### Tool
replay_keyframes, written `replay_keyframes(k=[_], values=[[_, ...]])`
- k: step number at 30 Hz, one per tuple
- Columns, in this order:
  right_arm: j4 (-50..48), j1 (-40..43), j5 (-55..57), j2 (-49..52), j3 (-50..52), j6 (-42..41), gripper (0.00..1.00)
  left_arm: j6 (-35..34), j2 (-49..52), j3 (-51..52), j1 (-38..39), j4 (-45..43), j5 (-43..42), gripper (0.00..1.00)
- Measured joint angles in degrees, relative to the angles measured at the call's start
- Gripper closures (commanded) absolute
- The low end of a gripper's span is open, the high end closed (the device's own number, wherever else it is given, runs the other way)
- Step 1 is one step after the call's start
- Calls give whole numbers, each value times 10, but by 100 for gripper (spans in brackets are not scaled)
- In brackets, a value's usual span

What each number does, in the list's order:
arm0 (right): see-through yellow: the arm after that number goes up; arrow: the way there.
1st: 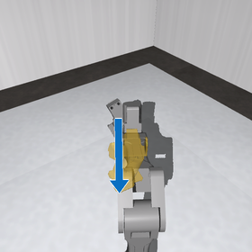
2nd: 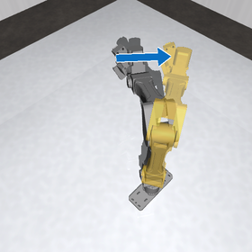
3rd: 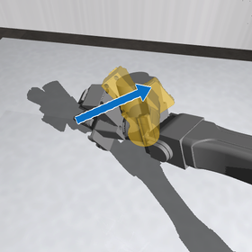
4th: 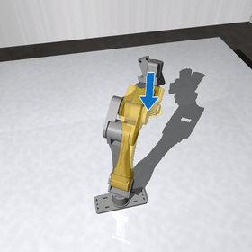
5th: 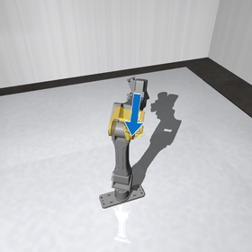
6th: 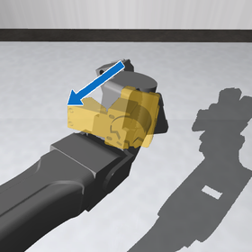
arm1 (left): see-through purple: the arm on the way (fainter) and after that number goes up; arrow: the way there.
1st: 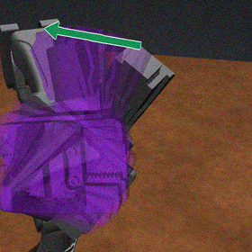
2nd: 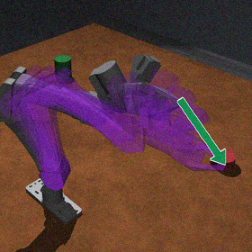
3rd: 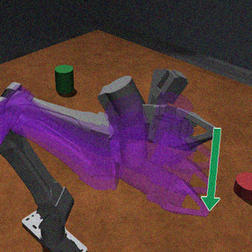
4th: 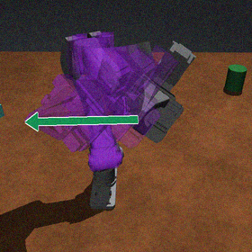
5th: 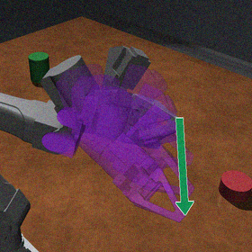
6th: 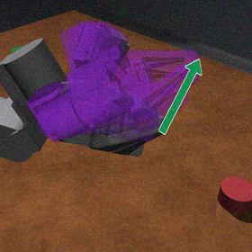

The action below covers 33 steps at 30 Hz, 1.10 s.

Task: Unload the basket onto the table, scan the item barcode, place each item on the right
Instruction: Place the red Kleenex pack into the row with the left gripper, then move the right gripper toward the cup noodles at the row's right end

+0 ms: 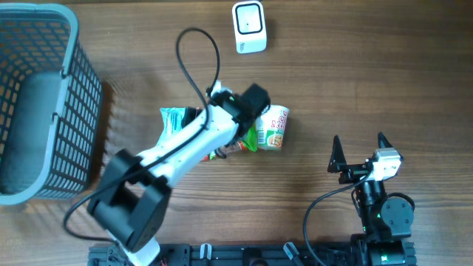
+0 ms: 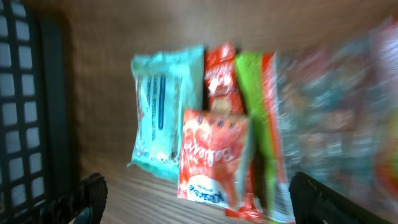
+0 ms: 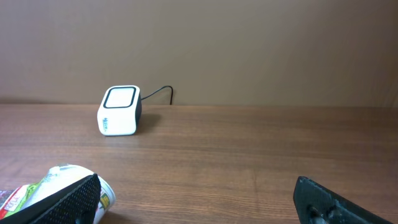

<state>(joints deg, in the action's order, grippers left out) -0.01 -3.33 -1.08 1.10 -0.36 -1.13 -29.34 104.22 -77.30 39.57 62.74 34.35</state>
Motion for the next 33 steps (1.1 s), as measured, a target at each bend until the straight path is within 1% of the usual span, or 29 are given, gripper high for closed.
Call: replay_keyframes(k=[3,4,5,7,10,13,15,20,33], values=[[0,0,0,0,0,0,0,31,-65,-81,-41,-2,-56,0],[0,0,0,0,0,0,0,38,-113,-122,-82,-10,-78,0],[0,0,0,0,0,0,0,39,-134,-132,-107,-15,-87,0],[0,0,0,0,0,0,0,42,-183,-140,-178,-24,-108,0],[0,0,0,0,0,0,0,47,-227,-141,-295,-24,-134,0],[0,0,0,0,0,0,0,54,-233,-141,-394,-25,-186,0],[0,0,0,0,0,0,0,56,-233,-141,-436,-26,-218,0],[0,0,0,0,0,0,0,60,-233,-141,-449,-13,-251,0],[0,0,0,0,0,0,0,60,-233,-141,-449,-13,-255,0]])
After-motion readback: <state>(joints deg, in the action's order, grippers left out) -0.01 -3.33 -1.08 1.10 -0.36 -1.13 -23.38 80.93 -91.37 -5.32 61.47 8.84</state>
